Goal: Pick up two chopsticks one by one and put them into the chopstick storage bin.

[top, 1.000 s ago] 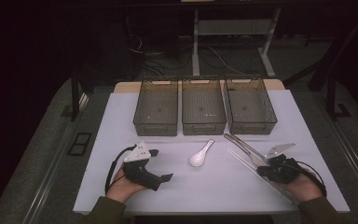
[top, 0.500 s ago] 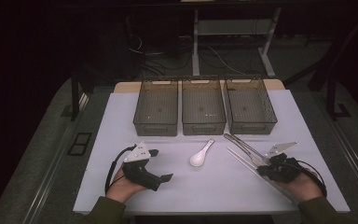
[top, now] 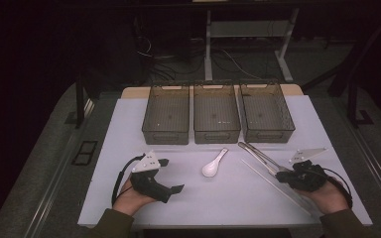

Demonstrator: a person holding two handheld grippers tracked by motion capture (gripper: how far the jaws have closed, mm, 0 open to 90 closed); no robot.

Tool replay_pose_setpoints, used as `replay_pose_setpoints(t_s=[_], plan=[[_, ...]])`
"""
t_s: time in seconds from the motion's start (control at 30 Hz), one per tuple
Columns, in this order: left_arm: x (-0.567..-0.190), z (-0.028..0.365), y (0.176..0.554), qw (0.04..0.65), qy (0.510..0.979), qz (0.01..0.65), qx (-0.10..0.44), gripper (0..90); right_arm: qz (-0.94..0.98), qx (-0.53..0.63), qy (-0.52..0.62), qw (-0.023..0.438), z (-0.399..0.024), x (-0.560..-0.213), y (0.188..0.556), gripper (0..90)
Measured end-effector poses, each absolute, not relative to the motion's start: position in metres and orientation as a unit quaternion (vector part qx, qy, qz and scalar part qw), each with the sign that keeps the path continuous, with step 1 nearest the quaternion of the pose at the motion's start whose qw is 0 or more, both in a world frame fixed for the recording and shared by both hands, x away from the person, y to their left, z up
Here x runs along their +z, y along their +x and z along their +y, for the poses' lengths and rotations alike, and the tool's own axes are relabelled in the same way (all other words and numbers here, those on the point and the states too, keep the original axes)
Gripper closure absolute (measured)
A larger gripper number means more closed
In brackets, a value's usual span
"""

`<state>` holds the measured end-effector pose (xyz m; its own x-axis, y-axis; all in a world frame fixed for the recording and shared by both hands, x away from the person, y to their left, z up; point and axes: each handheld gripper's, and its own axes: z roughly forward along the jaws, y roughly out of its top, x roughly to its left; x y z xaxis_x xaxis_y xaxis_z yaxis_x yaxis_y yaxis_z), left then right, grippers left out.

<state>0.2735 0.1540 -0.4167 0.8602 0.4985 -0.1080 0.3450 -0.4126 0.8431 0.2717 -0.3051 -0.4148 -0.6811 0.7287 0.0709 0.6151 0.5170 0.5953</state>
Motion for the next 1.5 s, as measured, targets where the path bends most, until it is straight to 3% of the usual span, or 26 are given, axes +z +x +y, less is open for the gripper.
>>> replay_pose_setpoints(t_s=[0.97,1.5], plan=[[-0.419,0.155,0.274,0.489,0.83,0.259,0.076,0.0,0.809,0.428,0.389,0.11,-0.327,-0.36,0.288,84.7],[-0.422,0.158,0.275,0.5,0.823,0.257,0.086,0.0,0.799,0.458,0.371,0.117,-0.292,-0.33,0.321,84.7]])
